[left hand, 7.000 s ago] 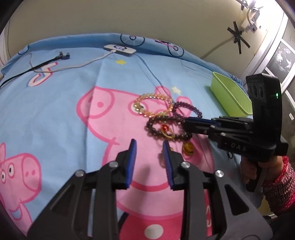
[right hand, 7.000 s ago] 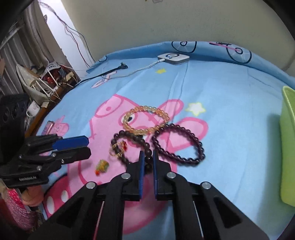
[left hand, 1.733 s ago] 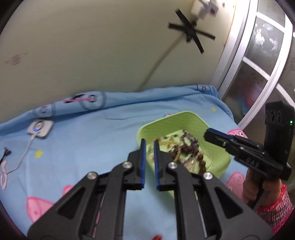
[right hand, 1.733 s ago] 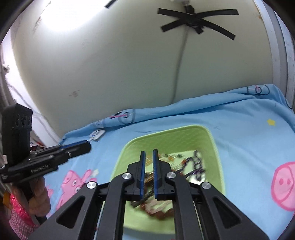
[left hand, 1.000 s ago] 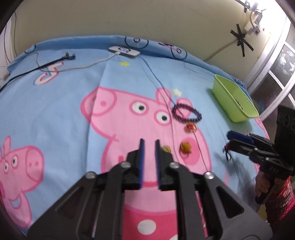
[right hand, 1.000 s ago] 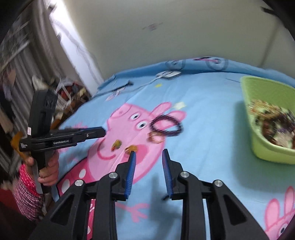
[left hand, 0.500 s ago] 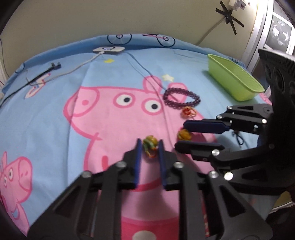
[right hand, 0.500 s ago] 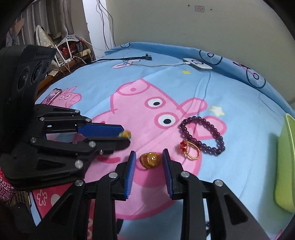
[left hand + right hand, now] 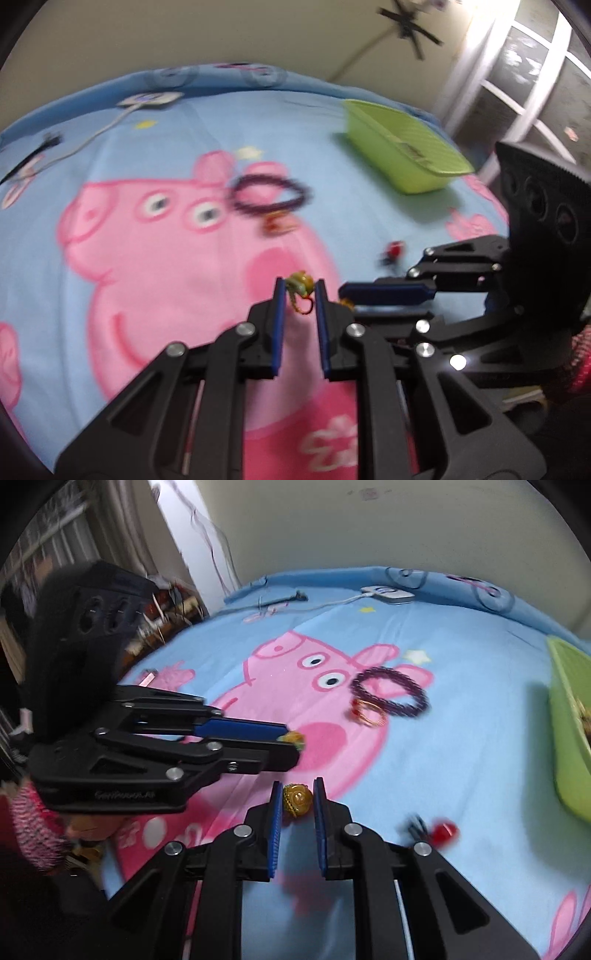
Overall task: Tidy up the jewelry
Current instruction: 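Carry the gold ring over the basket and open the right gripper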
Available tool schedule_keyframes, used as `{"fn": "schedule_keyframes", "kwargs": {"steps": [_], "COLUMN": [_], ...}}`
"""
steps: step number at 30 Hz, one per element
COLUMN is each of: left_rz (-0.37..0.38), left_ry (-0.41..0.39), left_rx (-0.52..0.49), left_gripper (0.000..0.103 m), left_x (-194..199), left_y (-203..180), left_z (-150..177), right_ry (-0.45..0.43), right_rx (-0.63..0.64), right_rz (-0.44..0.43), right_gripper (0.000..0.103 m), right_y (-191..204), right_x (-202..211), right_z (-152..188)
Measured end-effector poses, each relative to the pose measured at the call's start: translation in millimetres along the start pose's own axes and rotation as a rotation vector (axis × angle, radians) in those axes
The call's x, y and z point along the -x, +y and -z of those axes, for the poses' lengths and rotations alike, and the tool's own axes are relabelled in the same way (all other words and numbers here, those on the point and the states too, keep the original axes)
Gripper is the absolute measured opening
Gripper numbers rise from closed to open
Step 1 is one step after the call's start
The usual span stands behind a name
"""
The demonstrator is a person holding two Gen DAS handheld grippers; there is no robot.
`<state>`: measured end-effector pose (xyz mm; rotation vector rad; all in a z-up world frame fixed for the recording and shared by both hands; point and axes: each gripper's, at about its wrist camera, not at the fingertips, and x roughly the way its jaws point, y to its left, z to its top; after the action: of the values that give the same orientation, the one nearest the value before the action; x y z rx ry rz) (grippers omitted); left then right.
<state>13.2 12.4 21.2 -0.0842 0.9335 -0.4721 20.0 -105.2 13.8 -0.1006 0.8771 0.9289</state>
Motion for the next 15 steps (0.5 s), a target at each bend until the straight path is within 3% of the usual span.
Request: {"fn": "schedule_keyframes", "kwargs": {"steps": [3,6,10,15], "left_rz": [0.083,0.149,0.204,0.228], "left_ry": [-0.009,-0.019,-0.032,0.022], "left_rx": [-0.061,-0.096,-0.128,-0.114], "left_gripper": [0.014,0.014,0.014,0.014], "left_x": [-4.4,-11.6,-30.7,-76.0], "left_y": [-32.1,-59.5,-95.6,-122.8], "left_z": [-23.5,-51.0,-91.3,-134.8], "right_ry": [-0.1,-0.232,-0.385,-0.446], "right_rx": [-0.086,-0.189,-0.305,-0.411], "right_rz": [-0.034,-0.004,0.095,0.228], "right_gripper": [0.0,0.0,0.0,0.0], "right_y": [-21.9,-53.0,-100.7,-150.3], "right_x": [41.0,85.6,140.6,172.1], "right_z": [8.3,15.2,22.7,31.2]}}
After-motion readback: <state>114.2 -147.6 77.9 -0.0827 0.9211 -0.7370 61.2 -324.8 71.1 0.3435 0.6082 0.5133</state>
